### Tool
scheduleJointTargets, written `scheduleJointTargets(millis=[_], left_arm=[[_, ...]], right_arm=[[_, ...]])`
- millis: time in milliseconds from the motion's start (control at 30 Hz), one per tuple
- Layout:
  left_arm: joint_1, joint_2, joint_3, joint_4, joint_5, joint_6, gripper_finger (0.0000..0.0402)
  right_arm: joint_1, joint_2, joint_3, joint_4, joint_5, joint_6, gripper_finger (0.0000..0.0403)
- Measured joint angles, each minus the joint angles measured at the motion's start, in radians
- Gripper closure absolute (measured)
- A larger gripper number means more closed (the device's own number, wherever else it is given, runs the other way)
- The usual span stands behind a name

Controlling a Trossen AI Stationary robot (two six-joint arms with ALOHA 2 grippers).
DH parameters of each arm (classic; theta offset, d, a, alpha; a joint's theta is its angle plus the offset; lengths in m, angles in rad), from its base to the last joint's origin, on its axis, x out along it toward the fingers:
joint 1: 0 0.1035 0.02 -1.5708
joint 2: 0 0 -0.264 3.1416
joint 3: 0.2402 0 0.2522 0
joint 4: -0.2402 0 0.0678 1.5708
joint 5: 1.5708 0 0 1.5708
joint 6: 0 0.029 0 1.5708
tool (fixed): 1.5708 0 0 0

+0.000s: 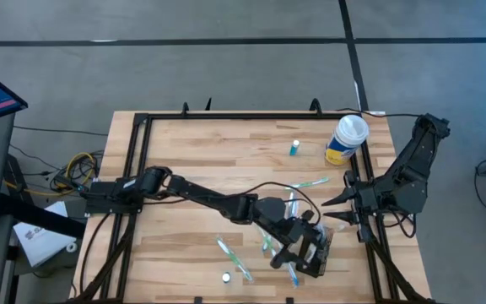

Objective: Pick & Place toothbrushing station
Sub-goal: Put the green toothbrush into the black wire organizer

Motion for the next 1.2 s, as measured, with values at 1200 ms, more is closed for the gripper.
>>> scheduleJointTargets(millis=[1200], left_arm=[[0.073,-0.422,-0.853,-0.13,-0.426,-0.2,0.0225]], right_arm=[[-0.001,0.002,0.0,0.003,0.0,0.0,0.03]])
